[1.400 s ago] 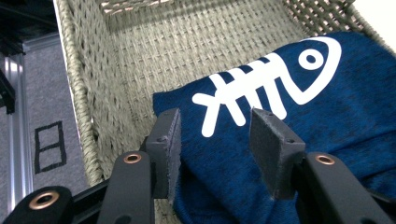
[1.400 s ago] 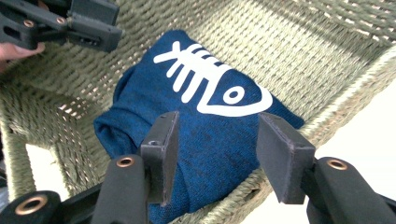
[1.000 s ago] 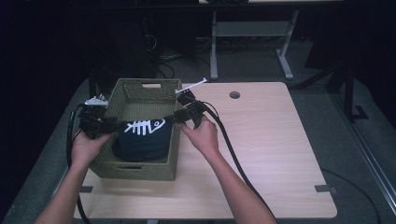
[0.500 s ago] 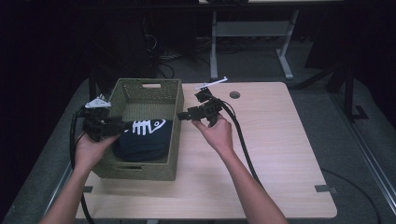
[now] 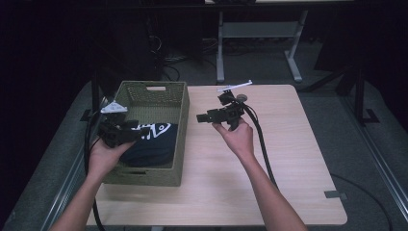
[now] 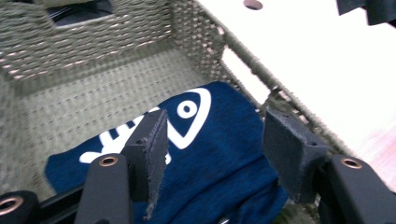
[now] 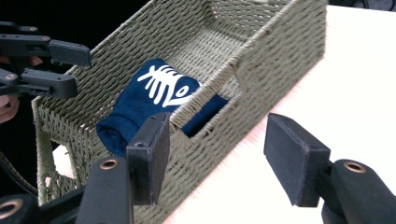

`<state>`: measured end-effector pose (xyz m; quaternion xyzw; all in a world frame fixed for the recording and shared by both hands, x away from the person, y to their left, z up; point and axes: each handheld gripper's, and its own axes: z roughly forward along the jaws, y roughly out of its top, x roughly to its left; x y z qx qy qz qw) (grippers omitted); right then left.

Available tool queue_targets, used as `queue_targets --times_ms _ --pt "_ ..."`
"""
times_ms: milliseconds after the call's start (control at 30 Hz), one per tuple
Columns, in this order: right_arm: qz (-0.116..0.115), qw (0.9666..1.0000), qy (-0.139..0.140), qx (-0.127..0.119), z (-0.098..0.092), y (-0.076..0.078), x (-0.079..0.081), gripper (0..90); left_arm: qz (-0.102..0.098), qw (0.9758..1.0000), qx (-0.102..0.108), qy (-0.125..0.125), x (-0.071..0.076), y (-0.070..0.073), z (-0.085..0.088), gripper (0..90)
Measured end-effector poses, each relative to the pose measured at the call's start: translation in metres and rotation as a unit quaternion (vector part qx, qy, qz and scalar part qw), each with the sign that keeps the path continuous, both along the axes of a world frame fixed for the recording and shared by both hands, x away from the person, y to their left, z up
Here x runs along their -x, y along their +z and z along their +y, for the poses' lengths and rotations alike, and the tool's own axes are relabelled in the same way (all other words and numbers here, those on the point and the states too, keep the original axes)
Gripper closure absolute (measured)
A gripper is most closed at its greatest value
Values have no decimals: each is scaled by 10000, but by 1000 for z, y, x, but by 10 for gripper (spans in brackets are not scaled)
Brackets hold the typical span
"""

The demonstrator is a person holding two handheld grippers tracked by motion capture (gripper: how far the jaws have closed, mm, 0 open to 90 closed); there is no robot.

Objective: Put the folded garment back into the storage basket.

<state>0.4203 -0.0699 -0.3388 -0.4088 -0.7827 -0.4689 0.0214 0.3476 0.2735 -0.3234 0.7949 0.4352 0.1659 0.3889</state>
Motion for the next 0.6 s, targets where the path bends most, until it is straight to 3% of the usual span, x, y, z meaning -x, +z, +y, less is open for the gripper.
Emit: queue_targets --times_ms 167,600 --pt "-20 10000 -90 -11 -15 -1 2 397 3 9999 145 -78 -1 1 -10 369" --pt "-6 9996 -290 -34 -49 -6 6 383 -34 9993 178 -336 -2 0 -38 348"
